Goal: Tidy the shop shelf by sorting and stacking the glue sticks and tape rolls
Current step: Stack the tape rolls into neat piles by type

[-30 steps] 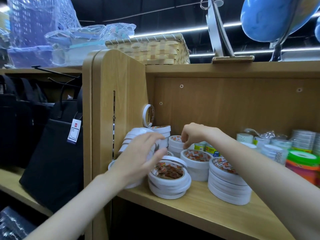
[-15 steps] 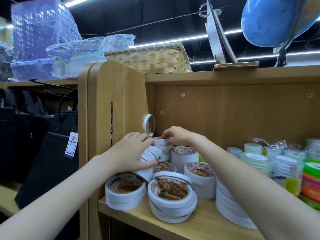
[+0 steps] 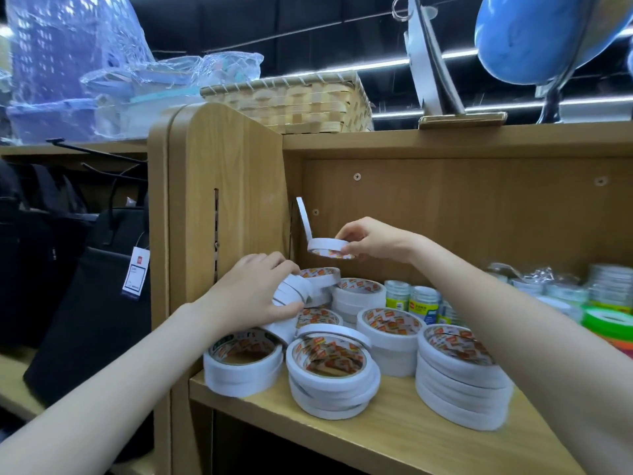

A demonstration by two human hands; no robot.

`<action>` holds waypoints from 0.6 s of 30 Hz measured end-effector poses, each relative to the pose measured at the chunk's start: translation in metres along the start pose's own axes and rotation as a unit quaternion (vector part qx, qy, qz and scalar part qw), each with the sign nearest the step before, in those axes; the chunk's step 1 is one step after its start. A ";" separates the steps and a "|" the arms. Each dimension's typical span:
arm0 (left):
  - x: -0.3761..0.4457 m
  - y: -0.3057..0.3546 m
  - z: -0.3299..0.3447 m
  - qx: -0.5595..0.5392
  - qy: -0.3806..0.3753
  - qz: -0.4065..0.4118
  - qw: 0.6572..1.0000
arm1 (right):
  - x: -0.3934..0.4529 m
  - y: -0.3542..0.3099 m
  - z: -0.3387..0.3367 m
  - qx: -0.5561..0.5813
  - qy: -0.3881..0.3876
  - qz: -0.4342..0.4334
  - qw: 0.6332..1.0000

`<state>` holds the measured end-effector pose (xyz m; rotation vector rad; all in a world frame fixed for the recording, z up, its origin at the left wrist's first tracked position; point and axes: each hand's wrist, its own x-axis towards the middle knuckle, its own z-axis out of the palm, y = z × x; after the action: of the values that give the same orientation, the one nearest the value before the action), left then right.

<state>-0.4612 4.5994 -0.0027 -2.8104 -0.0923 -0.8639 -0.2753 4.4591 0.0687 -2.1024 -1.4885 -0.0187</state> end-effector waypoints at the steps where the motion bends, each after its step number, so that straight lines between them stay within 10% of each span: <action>1: 0.000 0.001 0.000 0.000 -0.006 -0.005 1.000 | 0.000 -0.002 0.003 -0.002 -0.010 0.000 1.000; 9: 0.003 0.006 -0.012 -0.190 0.061 -0.115 0.973 | -0.017 -0.018 -0.005 -0.066 0.013 -0.048 0.997; 18: 0.013 0.009 -0.004 -0.142 0.001 -0.145 0.979 | -0.084 -0.009 -0.037 -0.228 -0.049 -0.004 0.973</action>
<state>-0.4521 4.5893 0.0063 -3.1133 -0.4213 -1.0142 -0.3041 4.3718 0.0771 -2.4840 -1.6745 -0.2897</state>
